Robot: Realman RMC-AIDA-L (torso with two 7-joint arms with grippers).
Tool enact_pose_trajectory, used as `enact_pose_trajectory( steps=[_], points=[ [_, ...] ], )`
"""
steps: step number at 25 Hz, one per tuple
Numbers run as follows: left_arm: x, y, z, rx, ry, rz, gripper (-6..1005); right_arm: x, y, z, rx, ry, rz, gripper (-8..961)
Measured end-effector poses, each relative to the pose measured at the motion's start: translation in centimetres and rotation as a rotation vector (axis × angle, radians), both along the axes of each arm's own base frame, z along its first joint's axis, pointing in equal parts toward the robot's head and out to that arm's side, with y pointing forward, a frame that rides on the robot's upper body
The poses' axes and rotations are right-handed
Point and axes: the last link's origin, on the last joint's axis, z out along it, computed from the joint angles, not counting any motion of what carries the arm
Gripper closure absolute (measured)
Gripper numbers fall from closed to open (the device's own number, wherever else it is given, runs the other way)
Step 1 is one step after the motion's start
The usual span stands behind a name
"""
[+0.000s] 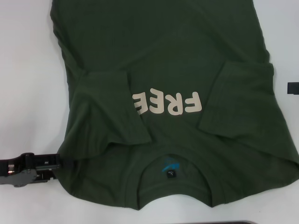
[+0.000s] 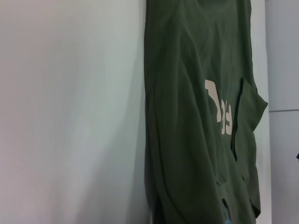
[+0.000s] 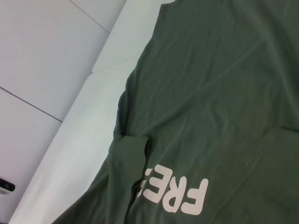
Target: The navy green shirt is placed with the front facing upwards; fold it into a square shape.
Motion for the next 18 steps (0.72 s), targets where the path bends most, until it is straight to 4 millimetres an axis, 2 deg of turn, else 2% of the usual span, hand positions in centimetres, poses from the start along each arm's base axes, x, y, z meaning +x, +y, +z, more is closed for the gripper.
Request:
enact_pose_trajectory(
  steps=[2, 10, 18],
  points=[
    [-0.02, 0.00, -0.01, 0.000, 0.001, 0.002, 342, 0.00, 0.00, -0.01, 0.000, 0.000, 0.000, 72],
    [-0.22, 0.13, -0.24, -0.006, 0.026, 0.060, 455, -0.08, -0.01, -0.14, -0.003, 0.004, 0.001, 72],
    [0.05, 0.42, -0.44, -0.019, 0.040, 0.046, 623, -0.04, -0.16, -0.23, -0.003, 0.010, -0.001, 72]
  ],
)
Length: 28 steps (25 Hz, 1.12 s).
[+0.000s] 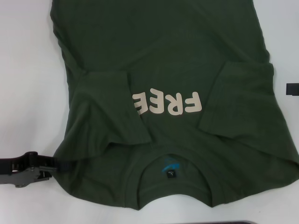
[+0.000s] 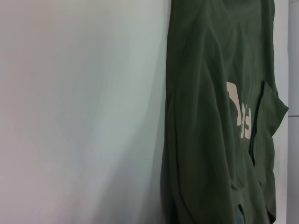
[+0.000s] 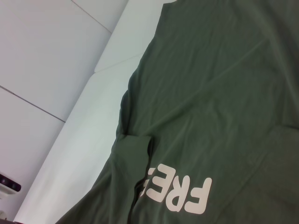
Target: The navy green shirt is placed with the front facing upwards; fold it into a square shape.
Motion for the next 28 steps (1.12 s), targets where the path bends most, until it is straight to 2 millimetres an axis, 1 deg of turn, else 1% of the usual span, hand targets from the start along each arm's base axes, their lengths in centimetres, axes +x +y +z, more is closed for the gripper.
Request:
enact_pose_trajectory(
  steps=[3, 9, 14, 18, 21, 25, 28],
  points=[
    [-0.1, 0.0, 0.0, -0.002, 0.000, 0.002, 686, 0.0, 0.0, 0.0, 0.000, 0.000, 0.000, 72],
    [-0.1, -0.1, 0.0, -0.001, -0.003, 0.007, 888, 0.0, 0.0, -0.1, -0.008, -0.003, -0.002, 72],
    [0.1, 0.0, 0.1, -0.009, -0.007, 0.000, 968, 0.4, -0.9, 0.3, -0.061, -0.018, -0.031, 72],
    [0.1, 0.1, 0.1, -0.012, -0.004, 0.000, 968, 1.0, -2.3, 0.7, -0.174, -0.049, -0.085, 72],
    [0.0, 0.2, 0.1, -0.011, 0.001, 0.003, 968, 1.3, -3.0, 0.8, -0.228, -0.068, -0.114, 72],
    [0.0, 0.3, 0.2, -0.008, 0.006, 0.000, 968, 1.8, -3.4, 0.9, -0.266, -0.106, -0.139, 71],
    [0.2, 0.6, 0.3, -0.007, 0.009, -0.007, 968, 2.0, -3.6, 1.3, -0.283, -0.129, -0.148, 71]
  ],
)
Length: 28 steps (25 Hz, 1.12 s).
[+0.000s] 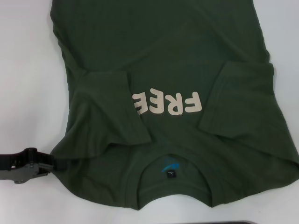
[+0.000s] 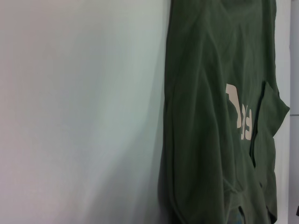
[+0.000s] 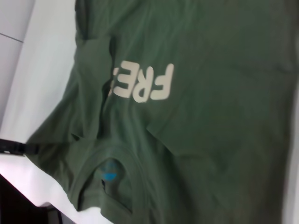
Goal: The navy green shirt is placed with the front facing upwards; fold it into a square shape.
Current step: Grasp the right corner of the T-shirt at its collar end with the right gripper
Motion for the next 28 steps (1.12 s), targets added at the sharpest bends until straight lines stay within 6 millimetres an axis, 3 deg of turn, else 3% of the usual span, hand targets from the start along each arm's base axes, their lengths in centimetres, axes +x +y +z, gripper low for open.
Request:
enact_pose_trajectory(
  steps=[10, 28],
  points=[
    [0.1, 0.3, 0.0, 0.002, 0.005, -0.004, 968, 0.8, -0.8, -0.5, -0.079, -0.063, -0.054, 71],
    [-0.1, 0.2, 0.0, -0.004, 0.017, 0.002, 968, 0.8, -0.2, -2.6, -0.111, -0.101, -0.031, 72]
  ],
)
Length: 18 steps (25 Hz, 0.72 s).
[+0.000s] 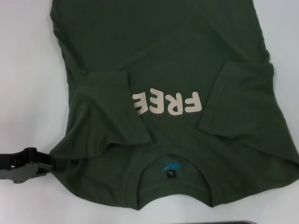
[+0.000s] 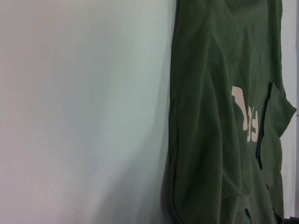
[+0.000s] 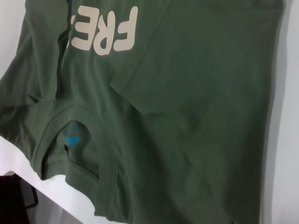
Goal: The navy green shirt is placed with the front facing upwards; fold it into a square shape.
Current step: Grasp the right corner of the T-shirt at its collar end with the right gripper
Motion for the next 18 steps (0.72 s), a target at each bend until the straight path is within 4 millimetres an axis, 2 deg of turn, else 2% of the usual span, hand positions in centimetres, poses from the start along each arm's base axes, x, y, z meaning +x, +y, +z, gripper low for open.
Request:
enact_pose_trajectory(
  steps=[18],
  points=[
    [-0.07, -0.05, 0.00, 0.002, 0.000, 0.005, 969, -0.09, 0.38, -0.78, -0.003, -0.013, 0.009, 72]
  ],
)
